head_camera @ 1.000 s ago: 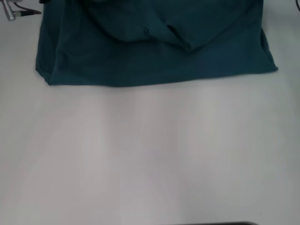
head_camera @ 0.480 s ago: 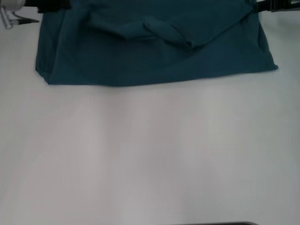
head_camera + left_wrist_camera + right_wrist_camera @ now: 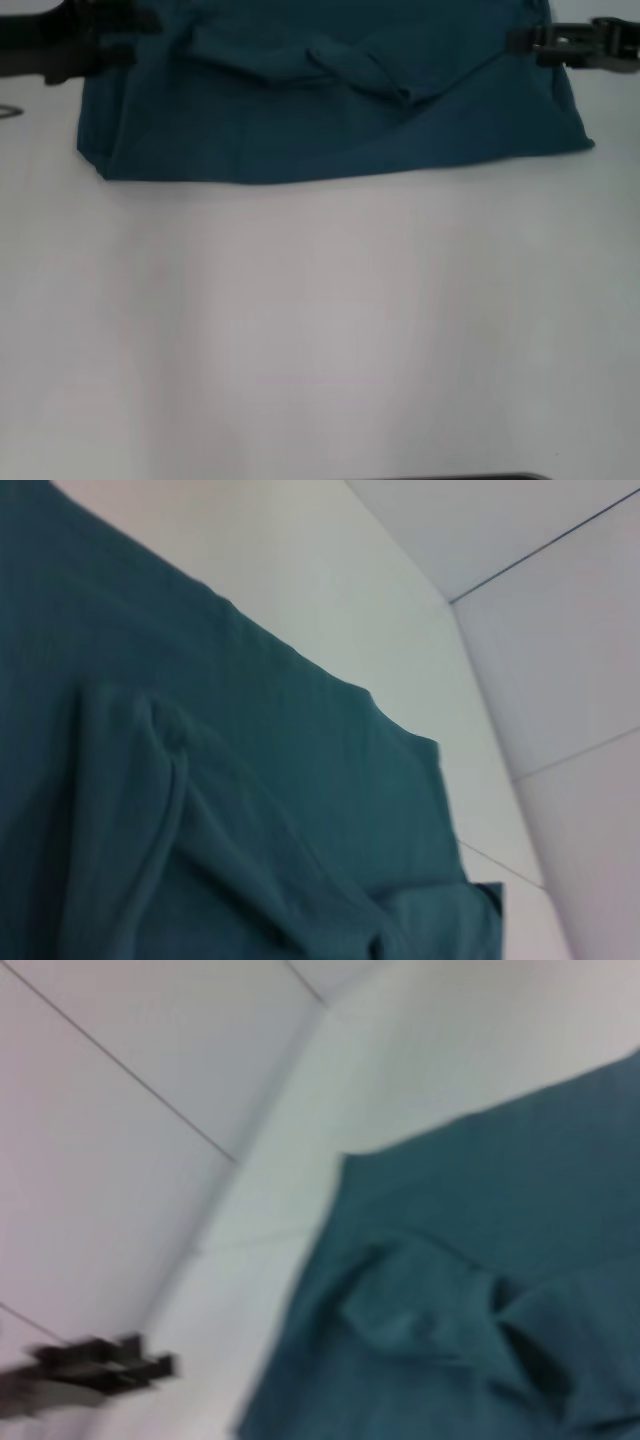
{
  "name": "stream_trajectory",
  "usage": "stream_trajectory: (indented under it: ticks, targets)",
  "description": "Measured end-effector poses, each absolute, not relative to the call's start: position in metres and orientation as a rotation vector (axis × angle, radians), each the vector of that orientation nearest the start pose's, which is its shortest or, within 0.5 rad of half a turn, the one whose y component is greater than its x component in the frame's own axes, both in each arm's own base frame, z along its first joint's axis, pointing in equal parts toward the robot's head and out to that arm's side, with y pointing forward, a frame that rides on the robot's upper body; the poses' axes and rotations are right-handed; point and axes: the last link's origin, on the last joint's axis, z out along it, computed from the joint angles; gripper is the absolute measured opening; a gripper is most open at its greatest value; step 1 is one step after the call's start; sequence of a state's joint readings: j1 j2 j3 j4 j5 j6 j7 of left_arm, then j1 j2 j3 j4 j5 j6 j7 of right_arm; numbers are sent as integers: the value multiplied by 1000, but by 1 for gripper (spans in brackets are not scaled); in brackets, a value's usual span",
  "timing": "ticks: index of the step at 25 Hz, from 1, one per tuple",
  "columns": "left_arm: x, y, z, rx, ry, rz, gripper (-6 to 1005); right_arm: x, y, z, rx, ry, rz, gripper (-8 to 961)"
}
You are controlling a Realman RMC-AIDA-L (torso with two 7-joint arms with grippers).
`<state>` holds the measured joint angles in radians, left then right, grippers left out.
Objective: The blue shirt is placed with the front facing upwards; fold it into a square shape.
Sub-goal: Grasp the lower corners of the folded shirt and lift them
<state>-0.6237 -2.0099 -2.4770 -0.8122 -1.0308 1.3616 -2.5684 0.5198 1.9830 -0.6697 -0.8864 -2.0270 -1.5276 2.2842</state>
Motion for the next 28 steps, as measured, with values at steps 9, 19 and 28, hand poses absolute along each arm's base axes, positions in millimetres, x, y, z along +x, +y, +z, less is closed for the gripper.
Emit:
stream_trajectory:
  ticks: [9, 19, 28]
  targets:
    - [-293, 369, 59, -2053, -1732, -700, 618, 308, 301, 83, -2294, 1615, 1071, 924]
    - [-322, 358, 29, -1953, -1748, -592, 615, 319, 289, 72, -2337, 1568, 975, 924]
    - [-323, 369, 12, -1927, -1740, -486, 616, 318, 292, 73, -2335, 1560, 973, 924]
